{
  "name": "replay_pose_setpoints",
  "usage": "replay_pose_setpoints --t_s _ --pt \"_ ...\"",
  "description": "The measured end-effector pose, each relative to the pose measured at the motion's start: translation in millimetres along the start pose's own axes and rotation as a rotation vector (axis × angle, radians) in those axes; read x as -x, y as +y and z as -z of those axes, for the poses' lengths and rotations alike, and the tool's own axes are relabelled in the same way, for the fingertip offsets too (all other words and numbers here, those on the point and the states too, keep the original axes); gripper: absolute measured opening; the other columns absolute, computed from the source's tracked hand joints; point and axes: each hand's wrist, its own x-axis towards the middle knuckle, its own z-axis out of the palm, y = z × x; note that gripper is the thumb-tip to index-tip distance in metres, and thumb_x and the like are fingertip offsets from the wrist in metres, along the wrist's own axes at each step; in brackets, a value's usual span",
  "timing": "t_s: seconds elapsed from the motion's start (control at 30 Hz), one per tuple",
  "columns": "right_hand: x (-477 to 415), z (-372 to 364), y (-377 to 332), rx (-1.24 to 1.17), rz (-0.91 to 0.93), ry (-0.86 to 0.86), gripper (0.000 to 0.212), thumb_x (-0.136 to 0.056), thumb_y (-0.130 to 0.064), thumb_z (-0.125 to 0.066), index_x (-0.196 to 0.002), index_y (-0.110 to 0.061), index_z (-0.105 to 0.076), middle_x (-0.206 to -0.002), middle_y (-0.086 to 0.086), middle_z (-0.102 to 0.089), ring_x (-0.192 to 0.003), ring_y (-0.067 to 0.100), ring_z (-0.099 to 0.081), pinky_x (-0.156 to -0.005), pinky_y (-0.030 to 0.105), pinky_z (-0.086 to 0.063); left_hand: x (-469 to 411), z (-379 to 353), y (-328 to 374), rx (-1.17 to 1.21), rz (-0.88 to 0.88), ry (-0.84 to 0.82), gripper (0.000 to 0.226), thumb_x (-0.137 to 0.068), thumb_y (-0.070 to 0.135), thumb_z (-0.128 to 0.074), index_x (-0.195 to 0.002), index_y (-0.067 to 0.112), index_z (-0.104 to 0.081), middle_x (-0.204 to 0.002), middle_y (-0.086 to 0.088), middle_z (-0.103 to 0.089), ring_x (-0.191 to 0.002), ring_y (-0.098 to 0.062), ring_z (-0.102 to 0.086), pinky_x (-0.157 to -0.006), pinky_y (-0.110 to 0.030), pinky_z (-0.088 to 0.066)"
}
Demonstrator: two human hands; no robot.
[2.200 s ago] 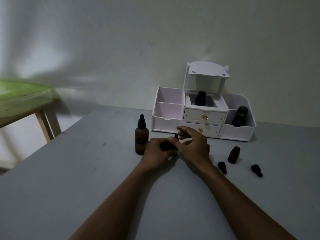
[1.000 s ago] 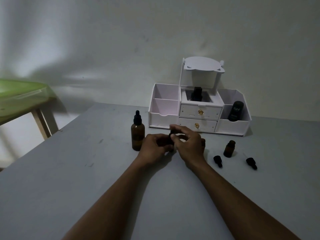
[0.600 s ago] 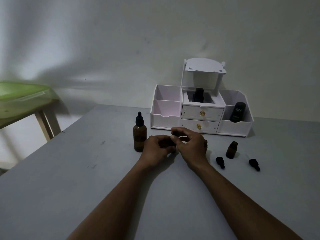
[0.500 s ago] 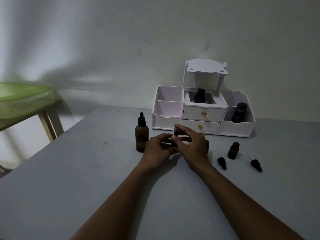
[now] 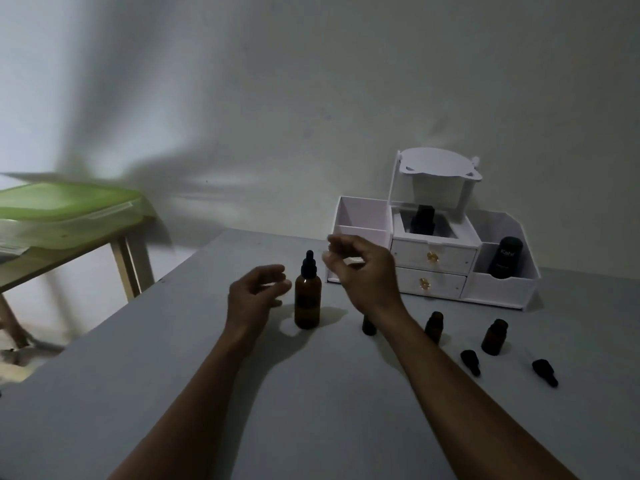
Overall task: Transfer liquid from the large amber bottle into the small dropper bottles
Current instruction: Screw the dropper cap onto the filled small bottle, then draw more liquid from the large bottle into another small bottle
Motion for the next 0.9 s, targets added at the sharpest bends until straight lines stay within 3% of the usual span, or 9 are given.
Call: replay_pose_setpoints --t_s 0.1,0.17,0.27,0.4,0.5,0.63,0.9 --pt "-5.9 -20.9 3.8 -0.025 -0.104 -0.099 0.036 -0.087 -0.028 -0.074 -0.121 -0.018 -0.069 -0.113 -0.004 -0.071 -0.097 0.001 -0.065 -0.086 0.018 -0.054 -3.6 2.4 -10.9 0.003 0.07 -0.162 0.045 -0.073 0.017 -0.075 -0.116 0.027 -0.068 -0.115 -0.001 -0.071 -0.104 -0.018 -0.068 -0.086 -0.037 -0.058" --pt "-6.2 -31.9 8.6 -0.014 -0.135 -0.138 0.036 -0.087 -0.028 -0.074 -0.121 -0.016 -0.069 -0.114 -0.003 -0.072 -0.096 0.001 -0.064 -0.089 0.018 -0.053 -4.8 2.3 -12.7 -0.031 0.052 -0.216 0.045 -0.076 0.01 -0.077 -0.118 0.027 -0.068 -0.111 0.004 -0.074 -0.1 -0.013 -0.07 -0.086 -0.033 -0.057" --pt "-5.0 -40.1 12.7 -0.023 -0.149 -0.1 0.034 -0.087 -0.027 -0.074 -0.118 -0.014 -0.071 -0.113 -0.001 -0.073 -0.095 0.003 -0.064 -0.082 0.008 -0.047 -3.9 0.2 -13.6 -0.076 0.027 -0.267 0.042 -0.079 0.004 -0.077 -0.113 0.026 -0.07 -0.103 0.007 -0.076 -0.093 -0.006 -0.072 -0.078 -0.022 -0.055" --pt "-5.0 -40.5 14.3 -0.063 -0.163 -0.073 0.036 -0.085 -0.026 -0.076 -0.117 -0.012 -0.071 -0.112 0.0 -0.073 -0.098 0.007 -0.067 -0.082 0.009 -0.048 -3.3 -1.0 -14.2 -0.166 -0.014 -0.269 0.045 -0.079 0.015 -0.081 -0.121 0.023 -0.067 -0.104 0.015 -0.071 -0.087 0.007 -0.069 -0.067 -0.008 -0.052" --pt "-5.9 -40.3 12.5 -0.073 -0.164 -0.061 0.031 -0.087 -0.028 -0.074 -0.113 -0.012 -0.074 -0.109 0.0 -0.075 -0.096 0.006 -0.069 -0.083 0.01 -0.051 -5.3 -0.2 -17.0 -0.174 -0.02 -0.258 0.048 -0.079 0.016 -0.081 -0.125 0.019 -0.066 -0.107 0.008 -0.071 -0.086 0.008 -0.068 -0.069 -0.008 -0.052" --pt "-6.6 -43.3 13.2 -0.069 -0.162 -0.007 0.026 -0.088 -0.026 -0.073 -0.108 -0.009 -0.075 -0.102 0.002 -0.077 -0.082 -0.003 -0.065 -0.068 -0.003 -0.044 -5.4 1.5 -18.3 -0.173 -0.029 -0.263 0.049 -0.079 0.015 -0.081 -0.126 0.016 -0.066 -0.11 0.005 -0.072 -0.088 0.007 -0.069 -0.072 -0.01 -0.053" --pt "-6.3 -52.5 10.4 -0.019 -0.105 0.092 0.017 -0.088 -0.018 -0.073 -0.097 -0.005 -0.078 -0.087 0.006 -0.078 -0.064 -0.007 -0.062 -0.064 0.001 -0.048 -9.0 1.0 -23.8 -0.182 -0.023 -0.267 0.052 -0.079 0.019 -0.081 -0.128 0.016 -0.065 -0.109 0.008 -0.071 -0.091 0.001 -0.07 -0.073 -0.011 -0.054"
